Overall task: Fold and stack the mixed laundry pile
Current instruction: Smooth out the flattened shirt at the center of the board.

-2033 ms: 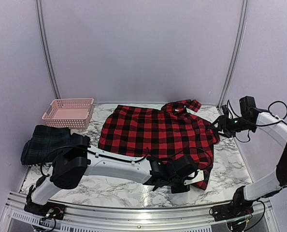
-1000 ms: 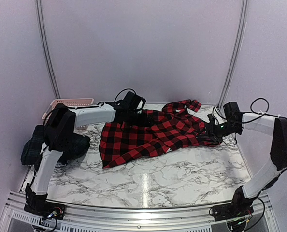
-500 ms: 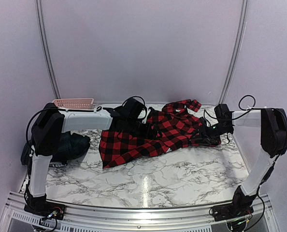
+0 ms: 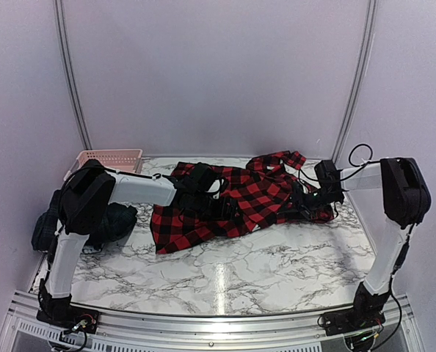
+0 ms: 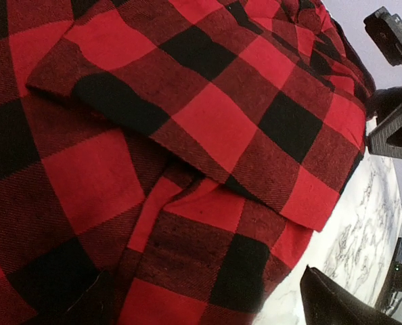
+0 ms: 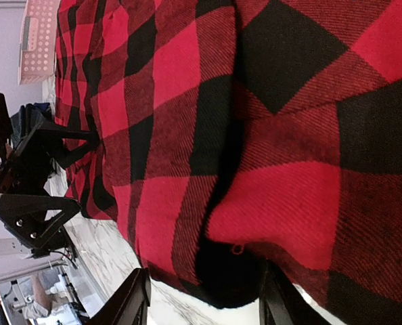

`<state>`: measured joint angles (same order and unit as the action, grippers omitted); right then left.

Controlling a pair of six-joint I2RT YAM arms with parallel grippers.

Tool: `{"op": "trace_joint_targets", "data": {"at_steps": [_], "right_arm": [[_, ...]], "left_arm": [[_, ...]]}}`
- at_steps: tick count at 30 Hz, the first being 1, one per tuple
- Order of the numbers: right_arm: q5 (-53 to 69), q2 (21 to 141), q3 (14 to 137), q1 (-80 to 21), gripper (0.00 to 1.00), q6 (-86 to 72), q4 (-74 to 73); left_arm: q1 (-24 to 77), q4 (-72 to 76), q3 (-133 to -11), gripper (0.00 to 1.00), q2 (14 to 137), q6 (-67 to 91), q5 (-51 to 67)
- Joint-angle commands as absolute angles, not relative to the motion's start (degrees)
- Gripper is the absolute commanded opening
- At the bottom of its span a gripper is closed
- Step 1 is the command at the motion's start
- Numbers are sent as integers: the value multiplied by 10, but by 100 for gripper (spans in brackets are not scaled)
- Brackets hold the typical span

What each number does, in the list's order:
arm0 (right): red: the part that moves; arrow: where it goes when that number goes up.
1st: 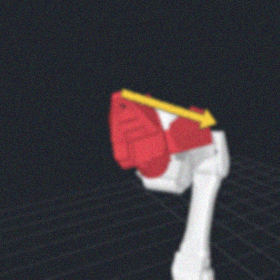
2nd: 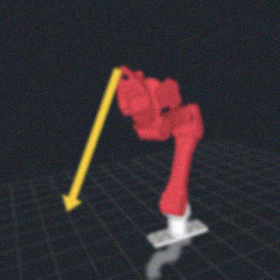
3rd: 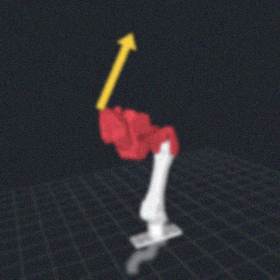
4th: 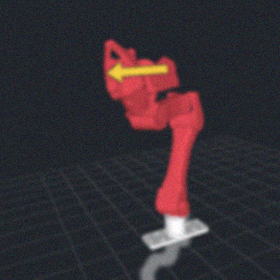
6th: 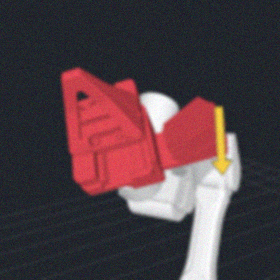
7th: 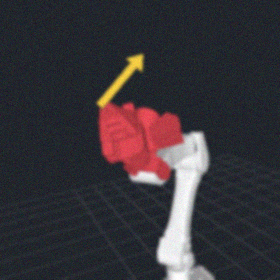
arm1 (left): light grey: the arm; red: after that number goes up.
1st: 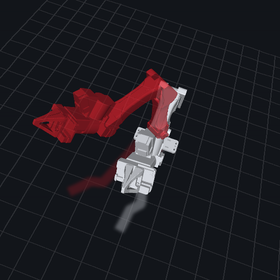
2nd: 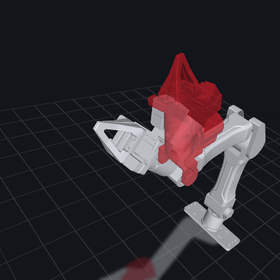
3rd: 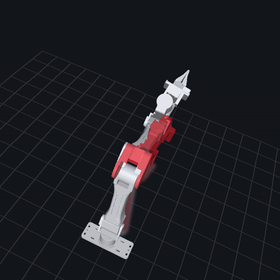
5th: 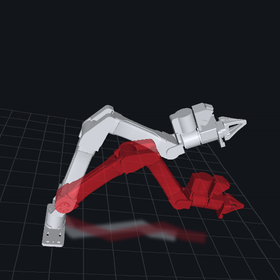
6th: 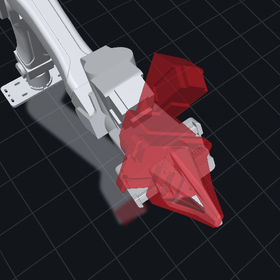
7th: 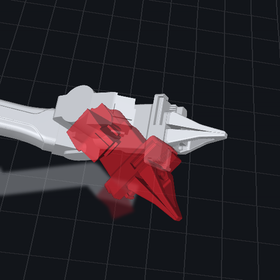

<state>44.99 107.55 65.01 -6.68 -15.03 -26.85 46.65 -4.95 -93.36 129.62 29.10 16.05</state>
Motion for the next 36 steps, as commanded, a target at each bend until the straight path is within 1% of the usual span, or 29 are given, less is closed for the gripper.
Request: {"op": "trace_joint_targets", "data": {"at_steps": [1, 8, 9, 10, 11, 14, 15, 22, 27, 32, 36], "right_arm": [[479, 1089, 690, -87, 46, -162, -246], [488, 1080, 719, -92, 38, -146, -282], [491, 1078, 721, -92, 36, -142, -288], [495, 1076, 720, -92, 32, -138, -294], [500, 1076, 719, -92, 25, -135, -296], [515, 1085, 720, -94, 2, -123, -313], [518, 1083, 721, -94, 0, -122, -316], [526, 1019, 743, -93, 0, -130, -357], [529, 963, 756, -65, 0, -156, -385], [543, 917, 740, -41, 0, -170, -408], [578, 861, 705, -46, 0, -193, -416]], "left_arm": [[461, -44, -941, 99, 1320, 314, 156], [450, -44, -934, 99, 1321, 321, 151], [448, -43, -933, 99, 1320, 320, 152], [447, -43, -933, 99, 1319, 320, 151], [446, -43, -933, 99, 1320, 319, 151], [444, -43, -933, 99, 1321, 318, 152], [443, -43, -933, 99, 1321, 319, 153], [438, -44, -928, 99, 1322, 322, 150], [432, -45, -915, 99, 1323, 332, 145], [427, -53, -906, 99, 1326, 338, 130], [424, -54, -899, 99, 1326, 342, 126]]}}
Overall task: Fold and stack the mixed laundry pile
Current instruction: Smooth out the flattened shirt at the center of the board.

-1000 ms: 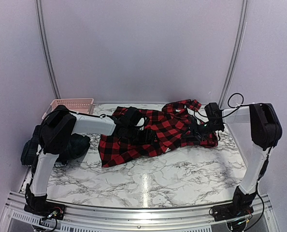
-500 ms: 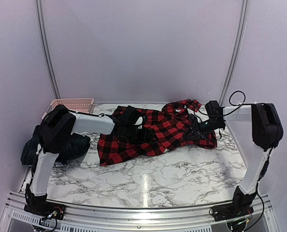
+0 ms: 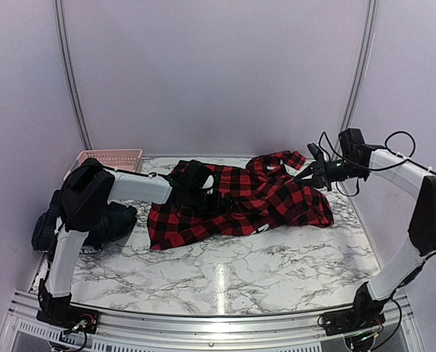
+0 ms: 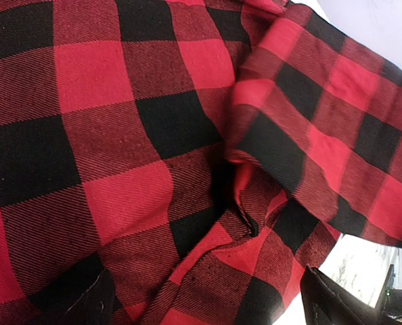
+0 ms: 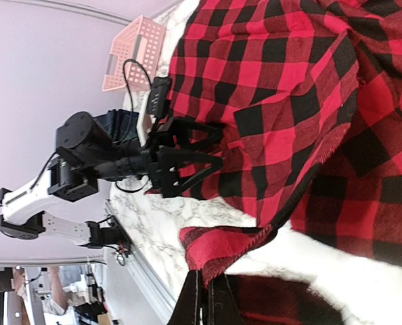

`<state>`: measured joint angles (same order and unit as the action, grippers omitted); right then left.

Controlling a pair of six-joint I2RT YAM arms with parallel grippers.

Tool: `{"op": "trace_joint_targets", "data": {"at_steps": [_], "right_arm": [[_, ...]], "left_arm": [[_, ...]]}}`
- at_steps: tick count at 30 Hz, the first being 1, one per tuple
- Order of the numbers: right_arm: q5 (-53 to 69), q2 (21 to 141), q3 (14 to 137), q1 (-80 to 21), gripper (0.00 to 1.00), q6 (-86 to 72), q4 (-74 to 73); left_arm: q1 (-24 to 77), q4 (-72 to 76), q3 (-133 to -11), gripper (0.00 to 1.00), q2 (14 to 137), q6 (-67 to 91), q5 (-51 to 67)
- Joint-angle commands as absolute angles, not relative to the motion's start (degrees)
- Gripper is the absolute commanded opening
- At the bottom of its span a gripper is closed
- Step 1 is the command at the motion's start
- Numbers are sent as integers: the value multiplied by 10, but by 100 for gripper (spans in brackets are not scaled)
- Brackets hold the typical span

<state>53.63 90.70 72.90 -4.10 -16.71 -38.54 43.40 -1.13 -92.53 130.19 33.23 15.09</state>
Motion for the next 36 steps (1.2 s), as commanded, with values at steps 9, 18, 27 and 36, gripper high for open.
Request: {"op": "trace_joint_targets", "data": {"at_steps": [9, 18, 27, 36], "right_arm": [[563, 601, 633, -198, 0, -256, -354], [603, 437, 618, -211, 4, -300, -302], [646, 347, 551, -212, 11, -383, -262], [566, 398, 381, -213, 2, -319, -345]], "left_arm": [[429, -47, -876, 99, 1244, 290, 105], [438, -48, -824, 99, 1108, 225, 80], [484, -58, -774, 99, 1035, 187, 25], [492, -59, -731, 99, 1007, 192, -27]]}}
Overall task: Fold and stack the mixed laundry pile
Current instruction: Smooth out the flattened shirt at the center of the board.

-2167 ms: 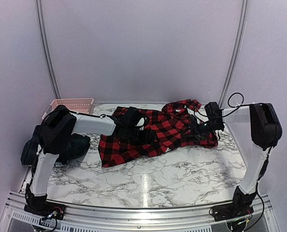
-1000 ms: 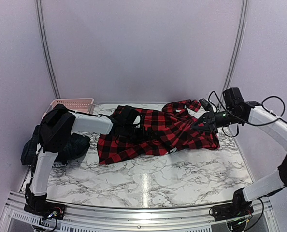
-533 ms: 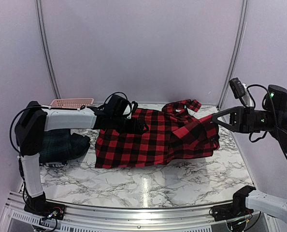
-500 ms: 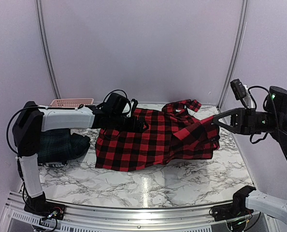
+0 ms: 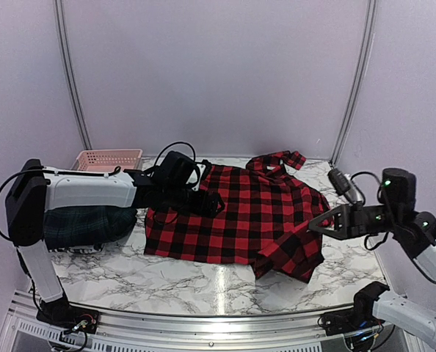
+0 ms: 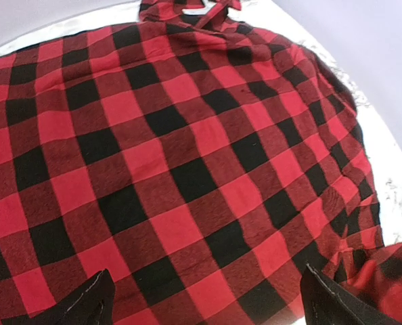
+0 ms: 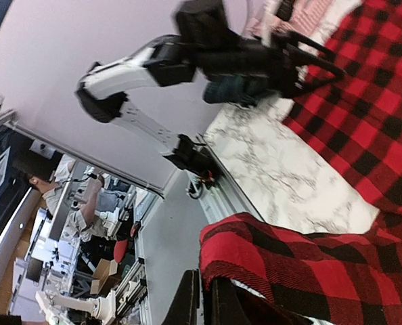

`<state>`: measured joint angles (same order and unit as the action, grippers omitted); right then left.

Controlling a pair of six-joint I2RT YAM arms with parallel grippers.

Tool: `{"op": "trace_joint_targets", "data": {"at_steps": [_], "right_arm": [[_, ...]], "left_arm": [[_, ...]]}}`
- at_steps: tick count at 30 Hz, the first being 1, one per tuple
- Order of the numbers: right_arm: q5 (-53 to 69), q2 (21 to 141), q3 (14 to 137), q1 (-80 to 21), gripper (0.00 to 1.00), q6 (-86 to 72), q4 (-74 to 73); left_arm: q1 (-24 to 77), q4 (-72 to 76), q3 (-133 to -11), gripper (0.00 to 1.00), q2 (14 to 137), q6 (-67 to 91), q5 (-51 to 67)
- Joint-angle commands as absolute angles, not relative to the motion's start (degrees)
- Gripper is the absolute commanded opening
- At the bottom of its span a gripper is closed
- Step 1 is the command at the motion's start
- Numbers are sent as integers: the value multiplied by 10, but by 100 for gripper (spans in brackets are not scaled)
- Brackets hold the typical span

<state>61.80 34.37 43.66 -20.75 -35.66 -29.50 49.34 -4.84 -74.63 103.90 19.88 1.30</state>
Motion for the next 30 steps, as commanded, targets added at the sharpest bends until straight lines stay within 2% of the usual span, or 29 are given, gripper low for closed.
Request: {"op": "trace_joint_targets", "data": {"at_steps": [1, 6, 9, 11, 12, 13, 15, 17, 20, 23, 27, 30], "right_arm": [[553, 417, 370, -213, 2, -311, -337], [523, 545, 376, -224, 2, -302, -271], [483, 619, 433, -276, 6, -202, -357], [467, 653, 449, -286, 12, -151, -413], [452, 664, 456, -285, 16, -132, -436], [428, 669, 468, -283, 24, -125, -451], [402, 664, 491, -263, 48, -127, -453], [409, 656, 520, -227, 67, -132, -441], [426, 659, 545, -166, 80, -130, -420], [418, 694, 554, -129, 85, -124, -403], [361, 787, 566, -103, 84, -135, -370], [334, 839, 571, -84, 83, -152, -338]], "left_arm": [[492, -63, -727, 99, 1004, 193, -35], [480, -81, -713, 99, 992, 232, -62], [448, -68, -693, 99, 980, 282, -41], [416, -67, -691, 99, 979, 296, -9], [405, -67, -694, 99, 979, 289, 10], [400, -69, -697, 99, 980, 273, 22], [394, -85, -706, 99, 982, 247, 18], [388, -108, -722, 99, 992, 227, 4], [376, -172, -767, 99, 1038, 193, -12], [374, -222, -808, 99, 1083, 157, -28], [374, -244, -825, 99, 1117, 131, -46], [374, -270, -833, 94, 1145, 125, -48]]}}
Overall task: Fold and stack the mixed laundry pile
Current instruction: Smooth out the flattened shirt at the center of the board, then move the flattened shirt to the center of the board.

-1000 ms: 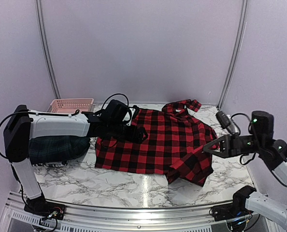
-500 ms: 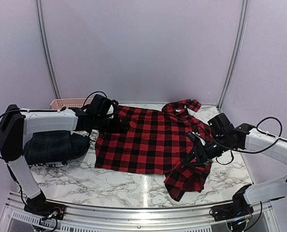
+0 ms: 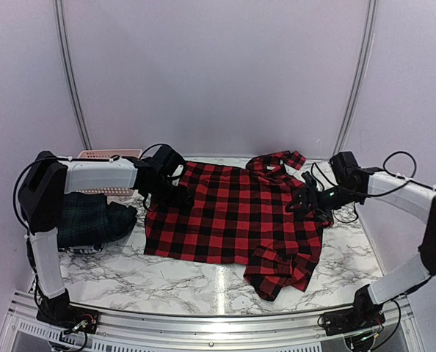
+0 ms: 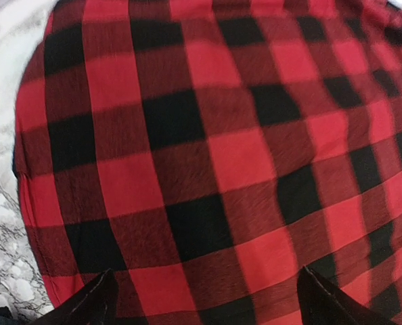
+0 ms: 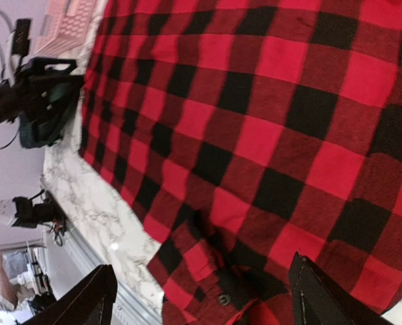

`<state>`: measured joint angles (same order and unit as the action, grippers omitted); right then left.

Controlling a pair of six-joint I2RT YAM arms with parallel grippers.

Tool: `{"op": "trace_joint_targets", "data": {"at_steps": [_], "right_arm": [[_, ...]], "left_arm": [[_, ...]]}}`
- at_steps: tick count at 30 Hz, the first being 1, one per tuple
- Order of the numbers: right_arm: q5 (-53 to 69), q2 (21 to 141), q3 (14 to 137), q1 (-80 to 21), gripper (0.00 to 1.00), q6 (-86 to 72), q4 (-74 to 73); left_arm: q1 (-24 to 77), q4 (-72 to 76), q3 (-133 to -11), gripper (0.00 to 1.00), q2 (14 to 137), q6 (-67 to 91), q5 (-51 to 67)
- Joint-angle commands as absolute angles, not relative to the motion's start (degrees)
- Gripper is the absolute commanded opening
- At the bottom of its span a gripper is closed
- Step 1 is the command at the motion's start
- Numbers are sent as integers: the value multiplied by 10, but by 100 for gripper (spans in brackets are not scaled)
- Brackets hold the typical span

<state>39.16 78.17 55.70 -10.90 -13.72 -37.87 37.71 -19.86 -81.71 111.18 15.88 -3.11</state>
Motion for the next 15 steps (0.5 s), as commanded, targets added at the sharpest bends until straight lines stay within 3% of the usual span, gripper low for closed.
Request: {"op": "trace_joint_targets", "data": {"at_steps": [1, 7, 15], "right_arm": [[324, 853, 570, -78, 83, -152, -329], [260, 933, 562, -49, 82, -125, -314], [276, 942, 476, 17, 78, -127, -296]], "left_arm": [[374, -275, -831, 92, 1152, 124, -45], [384, -279, -769, 82, 1148, 136, -17], [447, -284, -663, 74, 1099, 185, -3]]}}
